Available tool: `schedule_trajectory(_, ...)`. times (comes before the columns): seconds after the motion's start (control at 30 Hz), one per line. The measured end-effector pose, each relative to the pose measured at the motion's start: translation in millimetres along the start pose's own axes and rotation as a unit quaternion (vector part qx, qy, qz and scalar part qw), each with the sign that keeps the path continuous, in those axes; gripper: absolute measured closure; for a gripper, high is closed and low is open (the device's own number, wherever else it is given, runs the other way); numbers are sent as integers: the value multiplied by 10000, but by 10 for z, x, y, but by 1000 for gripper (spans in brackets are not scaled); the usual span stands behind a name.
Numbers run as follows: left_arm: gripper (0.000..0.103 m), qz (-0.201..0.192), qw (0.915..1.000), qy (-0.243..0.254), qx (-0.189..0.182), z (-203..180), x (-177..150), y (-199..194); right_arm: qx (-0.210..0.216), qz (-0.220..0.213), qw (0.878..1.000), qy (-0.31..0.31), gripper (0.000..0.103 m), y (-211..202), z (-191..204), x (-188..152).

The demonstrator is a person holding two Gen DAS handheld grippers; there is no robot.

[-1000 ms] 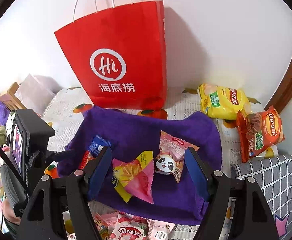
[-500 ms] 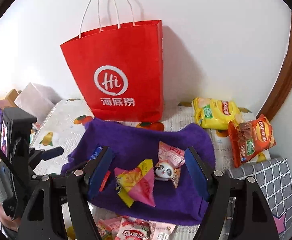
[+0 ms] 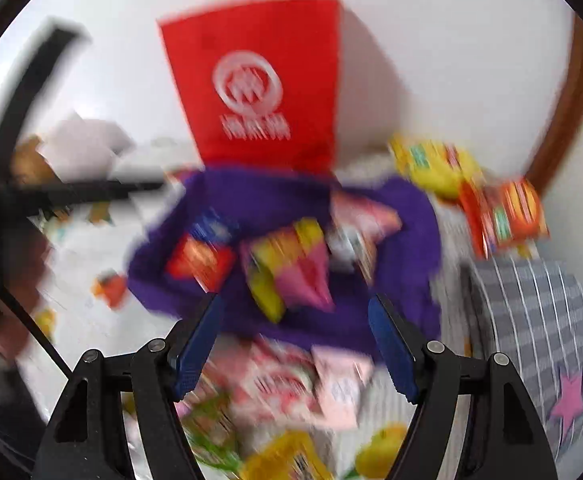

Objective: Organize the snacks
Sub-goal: 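Grasp the pink-white packet from the pile with the right tool, then grasp the red-white stick packet with the left tool while the right tool holds the pink packet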

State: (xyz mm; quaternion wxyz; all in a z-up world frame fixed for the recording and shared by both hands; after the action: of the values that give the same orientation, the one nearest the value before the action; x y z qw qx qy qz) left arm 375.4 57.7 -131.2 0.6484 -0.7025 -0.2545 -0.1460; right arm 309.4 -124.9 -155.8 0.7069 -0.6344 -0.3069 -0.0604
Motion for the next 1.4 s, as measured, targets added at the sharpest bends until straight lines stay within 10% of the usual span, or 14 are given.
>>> schedule_trajectory(0.33,30,-196,9993,165,-272,-169,-6,-249,-331,864,9927,774,41,446,-416,-861)
schedule_trajectory(0.77,30,-151,9993,260,-238,-250,-49,-264,-219,673,9941,821,42,804,-368,-880)
schedule_trajectory(0.9,30,-176,9990,355,-189,-297,-67,-277,-142,585,9965,588,68,756,-268,-921)
schedule_trajectory(1.4,30,-223,9961,846,70,-524,-292,-287,-306,135,9932,1117,68,249,-773,-1618)
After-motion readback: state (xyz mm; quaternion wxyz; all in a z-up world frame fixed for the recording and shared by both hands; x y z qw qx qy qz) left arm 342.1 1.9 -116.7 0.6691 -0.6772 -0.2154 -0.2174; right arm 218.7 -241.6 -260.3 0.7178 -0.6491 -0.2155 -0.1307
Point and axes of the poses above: each gripper's, at about its wrist camera, not at the fingertips, and y roughly the way its jaws point, z to its left, x to its top, the point moved 9 cm from there along y, roughly the way its jaws point, and after that the axes turned 5 degrees about -y, right-handed, at the moved point
